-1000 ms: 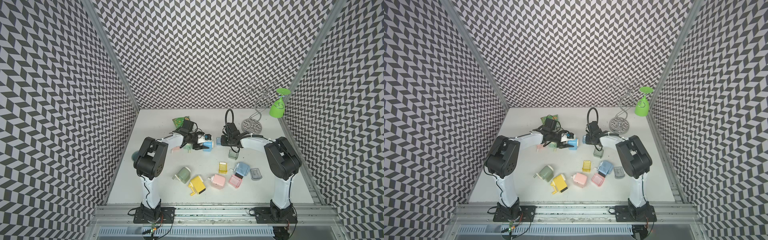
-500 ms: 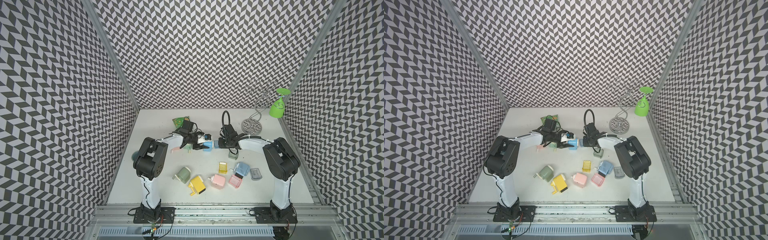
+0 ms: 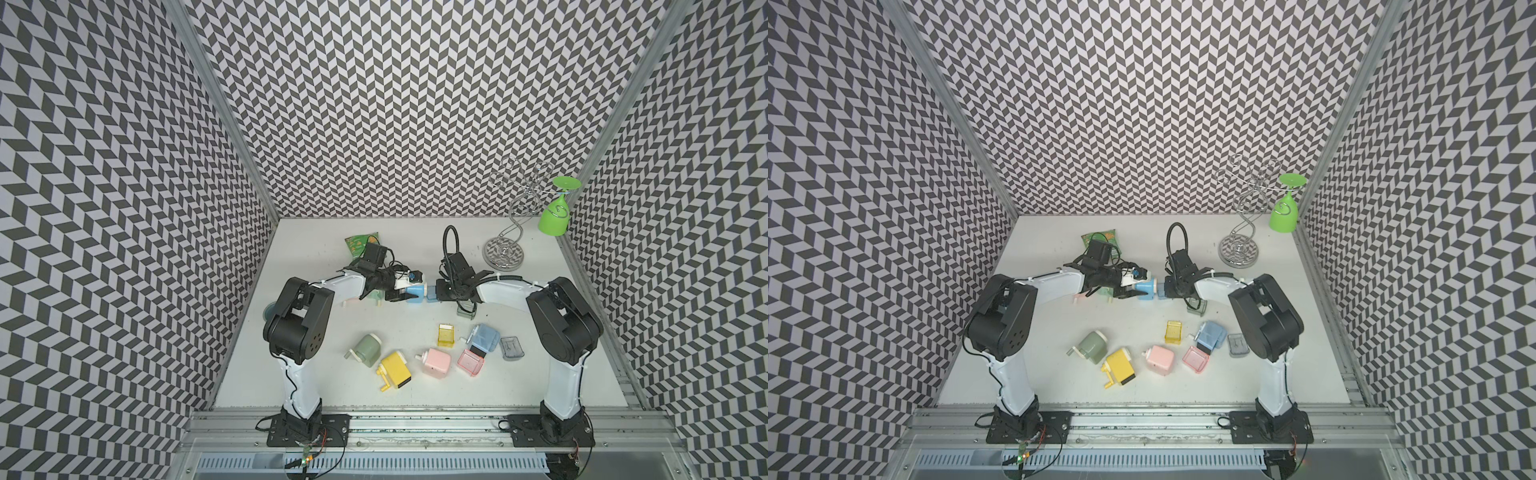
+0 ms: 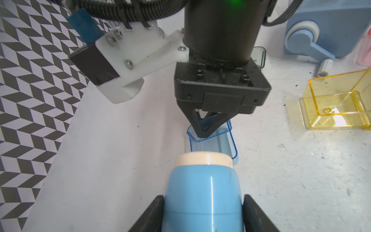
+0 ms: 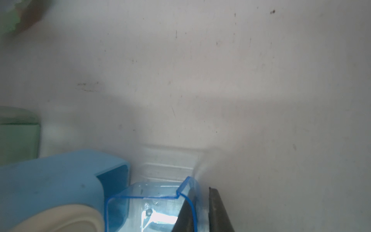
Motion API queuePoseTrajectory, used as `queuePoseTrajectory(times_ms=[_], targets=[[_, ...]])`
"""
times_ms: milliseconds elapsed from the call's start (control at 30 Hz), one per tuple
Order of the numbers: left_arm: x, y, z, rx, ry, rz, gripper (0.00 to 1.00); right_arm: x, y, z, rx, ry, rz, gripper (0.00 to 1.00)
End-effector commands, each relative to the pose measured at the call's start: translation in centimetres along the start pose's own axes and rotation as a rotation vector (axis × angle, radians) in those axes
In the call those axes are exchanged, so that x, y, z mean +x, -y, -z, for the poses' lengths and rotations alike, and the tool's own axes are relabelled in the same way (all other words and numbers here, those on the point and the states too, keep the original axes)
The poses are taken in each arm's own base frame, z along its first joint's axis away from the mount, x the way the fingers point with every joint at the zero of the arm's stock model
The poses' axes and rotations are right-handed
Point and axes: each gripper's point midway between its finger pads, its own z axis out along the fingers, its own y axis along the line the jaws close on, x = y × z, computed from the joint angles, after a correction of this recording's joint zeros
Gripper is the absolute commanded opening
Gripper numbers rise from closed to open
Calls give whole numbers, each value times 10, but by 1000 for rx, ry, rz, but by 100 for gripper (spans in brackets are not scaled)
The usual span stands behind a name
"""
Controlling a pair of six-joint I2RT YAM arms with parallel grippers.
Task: Put the tray back into the pencil sharpener
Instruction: Close the container of the pencil sharpener.
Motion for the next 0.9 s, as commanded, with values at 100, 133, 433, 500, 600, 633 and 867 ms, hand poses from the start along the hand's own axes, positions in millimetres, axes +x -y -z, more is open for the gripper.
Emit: queuePoseTrajectory(times_ms=[100, 133, 433, 500, 600, 633, 867], targets=[[-4, 2, 2, -10, -13, 2, 60, -3, -20, 8, -48, 14, -5, 15], [-4, 2, 2, -9, -14, 4, 60, -4, -21, 9, -50, 15, -8, 15], [-6, 1, 2, -19, -11, 7, 59, -16, -12, 11, 13, 52, -52, 20], [-7, 1, 2, -20, -10, 6, 59, -18, -16, 14, -9, 61, -51, 21], [-7, 1, 2, -20, -10, 8, 59, -20, -19, 19, -24, 73, -53, 21], [-7, 1, 2, -22, -11, 7, 58, -22, -19, 21, -28, 81, -56, 21], [-7, 1, 2, -22, -11, 9, 58, -23, -20, 20, -38, 79, -53, 19]])
